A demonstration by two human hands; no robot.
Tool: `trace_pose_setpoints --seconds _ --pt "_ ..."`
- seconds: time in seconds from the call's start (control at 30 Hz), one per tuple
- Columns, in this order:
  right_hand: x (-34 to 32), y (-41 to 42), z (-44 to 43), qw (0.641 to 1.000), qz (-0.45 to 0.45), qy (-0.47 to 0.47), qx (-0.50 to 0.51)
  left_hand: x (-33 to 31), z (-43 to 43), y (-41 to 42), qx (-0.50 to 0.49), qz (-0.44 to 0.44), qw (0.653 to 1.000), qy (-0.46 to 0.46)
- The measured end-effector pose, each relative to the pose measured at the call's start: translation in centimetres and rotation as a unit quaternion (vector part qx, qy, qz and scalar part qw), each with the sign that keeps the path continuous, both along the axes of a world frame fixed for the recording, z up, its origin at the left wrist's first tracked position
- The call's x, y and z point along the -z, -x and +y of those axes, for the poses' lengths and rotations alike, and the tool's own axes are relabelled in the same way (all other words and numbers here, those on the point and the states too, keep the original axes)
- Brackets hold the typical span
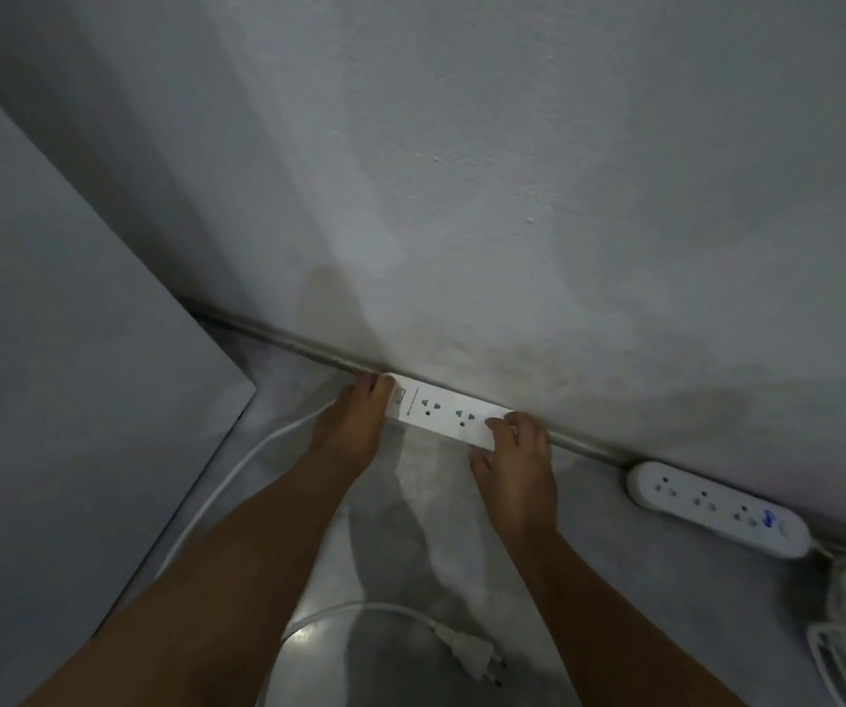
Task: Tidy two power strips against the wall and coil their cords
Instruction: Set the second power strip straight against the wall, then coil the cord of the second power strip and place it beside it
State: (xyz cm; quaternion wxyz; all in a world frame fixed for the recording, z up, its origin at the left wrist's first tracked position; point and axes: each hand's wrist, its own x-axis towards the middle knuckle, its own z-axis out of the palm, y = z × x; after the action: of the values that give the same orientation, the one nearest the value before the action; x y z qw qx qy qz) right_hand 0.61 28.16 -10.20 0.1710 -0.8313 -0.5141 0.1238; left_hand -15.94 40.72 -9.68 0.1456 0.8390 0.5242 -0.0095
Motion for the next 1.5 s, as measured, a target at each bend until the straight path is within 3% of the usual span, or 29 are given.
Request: trace_pose_setpoints --seconds 0.1,0.3,0.47,0.67,0.83,0.93,1.03,1.17,1.3,1.4,1.47,1.5 --pt "-0.2 -0.1 -1.0 0.998 -0.049 0.024 -0.033 0.7 -0.9 0.0 -0.031 -0.041 0.998 0.02" --pt "-1.7 1.2 -3.4 0.994 -0.053 0.057 -0.072 1.0 -2.0 0.9 -0.036 -0.114 0.99 0.077" --pt "-2.4 3.0 -6.0 0.994 -0.038 0.035 -0.101 0.1 -2.7 1.4 -0.07 -0.108 0.987 0.092" --pt "-1.2 4.7 -7.5 0.972 0.074 0.151 -0.163 -0.4 -3.9 1.3 -0.061 -0.108 0.987 0.1" --pt "0.3 8.2 -8.7 0.938 0.021 0.214 -0.273 -0.4 -4.1 2.2 -0.032 -0.114 0.987 0.109" --pt "-0.2 8.6 -8.0 0.937 0.034 0.232 -0.261 -0.5 -4.4 3.0 -0.014 -0.095 0.988 0.121" --pt "-2.3 7.1 -6.2 0.982 0.102 0.137 -0.081 -1.0 -4.8 3.5 0.005 -0.069 0.989 0.131" --pt "-7.2 2.7 -2.3 0.972 0.189 -0.004 0.139 -2.5 -5.2 3.9 -0.02 -0.054 0.994 0.091" --pt "-10.8 -0.7 -0.9 0.936 0.213 -0.171 0.221 -3.4 -6.6 6.9 -0.124 0.107 0.986 0.002" --pt "-12.4 -1.2 -0.8 0.904 0.205 -0.283 0.248 -4.0 -6.7 9.5 -0.212 0.163 0.96 0.087" --pt "-12.7 -0.9 -0.5 0.89 0.22 -0.303 0.261 -4.2 -6.5 10.3 -0.212 0.184 0.95 0.138" --pt "-12.7 -0.6 -0.5 0.887 0.231 -0.302 0.262 -4.2 -6.0 10.1 -0.206 0.165 0.957 0.122"
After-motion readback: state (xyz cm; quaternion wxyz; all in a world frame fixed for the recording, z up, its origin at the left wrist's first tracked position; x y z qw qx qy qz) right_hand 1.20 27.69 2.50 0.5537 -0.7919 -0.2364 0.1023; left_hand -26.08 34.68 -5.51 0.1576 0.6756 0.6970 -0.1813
